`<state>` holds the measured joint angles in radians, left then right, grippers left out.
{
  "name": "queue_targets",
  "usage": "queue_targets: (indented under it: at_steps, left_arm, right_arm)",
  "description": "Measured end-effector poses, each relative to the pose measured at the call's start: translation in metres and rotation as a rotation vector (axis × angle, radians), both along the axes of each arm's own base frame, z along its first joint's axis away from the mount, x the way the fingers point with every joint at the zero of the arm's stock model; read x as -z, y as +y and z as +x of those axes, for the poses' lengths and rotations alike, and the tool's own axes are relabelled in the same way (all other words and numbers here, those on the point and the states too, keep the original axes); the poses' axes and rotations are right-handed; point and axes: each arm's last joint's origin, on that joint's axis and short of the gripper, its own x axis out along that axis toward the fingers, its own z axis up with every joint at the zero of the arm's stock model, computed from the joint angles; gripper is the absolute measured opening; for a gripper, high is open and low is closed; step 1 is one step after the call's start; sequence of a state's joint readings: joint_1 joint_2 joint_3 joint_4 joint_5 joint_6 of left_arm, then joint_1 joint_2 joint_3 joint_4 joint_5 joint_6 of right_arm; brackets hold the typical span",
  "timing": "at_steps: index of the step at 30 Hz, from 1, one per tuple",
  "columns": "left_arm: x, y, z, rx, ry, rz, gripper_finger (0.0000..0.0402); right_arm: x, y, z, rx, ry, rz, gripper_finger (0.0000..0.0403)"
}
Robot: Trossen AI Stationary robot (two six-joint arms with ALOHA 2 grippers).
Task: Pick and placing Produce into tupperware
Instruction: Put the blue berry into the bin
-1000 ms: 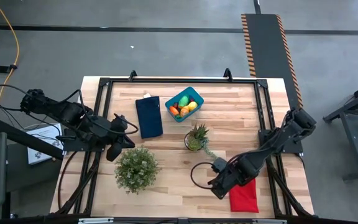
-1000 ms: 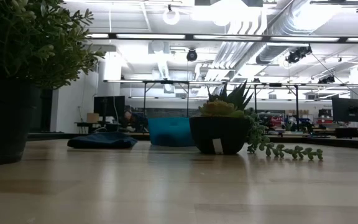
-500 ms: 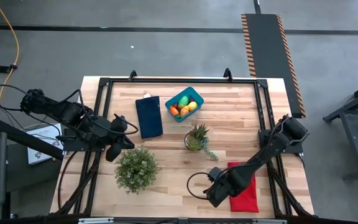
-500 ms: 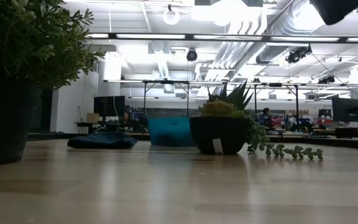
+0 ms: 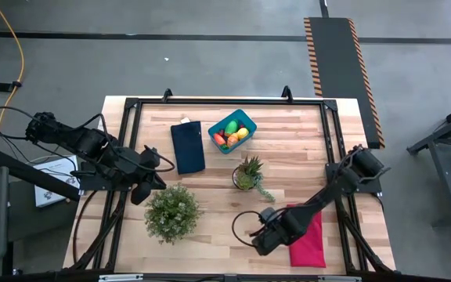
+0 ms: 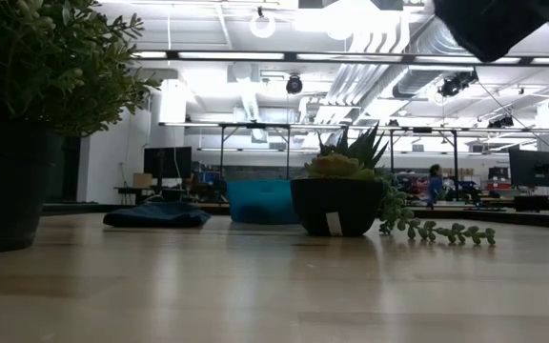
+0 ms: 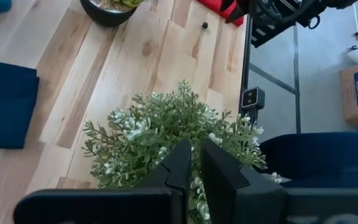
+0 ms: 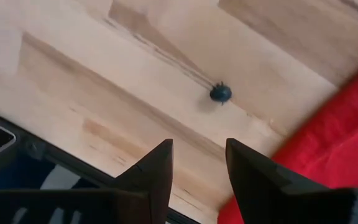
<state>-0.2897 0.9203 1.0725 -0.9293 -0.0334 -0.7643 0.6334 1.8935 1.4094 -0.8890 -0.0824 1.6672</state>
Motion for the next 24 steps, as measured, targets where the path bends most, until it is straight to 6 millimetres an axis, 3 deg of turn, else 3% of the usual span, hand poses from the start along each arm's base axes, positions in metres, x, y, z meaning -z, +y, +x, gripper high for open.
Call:
queue_targets:
  at_steps: [10, 24]
  left_arm:
    - [0.001, 0.0, -0.001, 0.01, 0.014, 0.015, 0.0026]
    - [0.002, 0.0, -0.002, 0.059, 0.017, 0.033, 0.0026]
  right_arm:
    - [0.011, -0.013, 0.011, 0.047, 0.031, -0.027, 0.014]
    - [0.033, -0.01, 0.015, 0.087, 0.098, -0.05, 0.014]
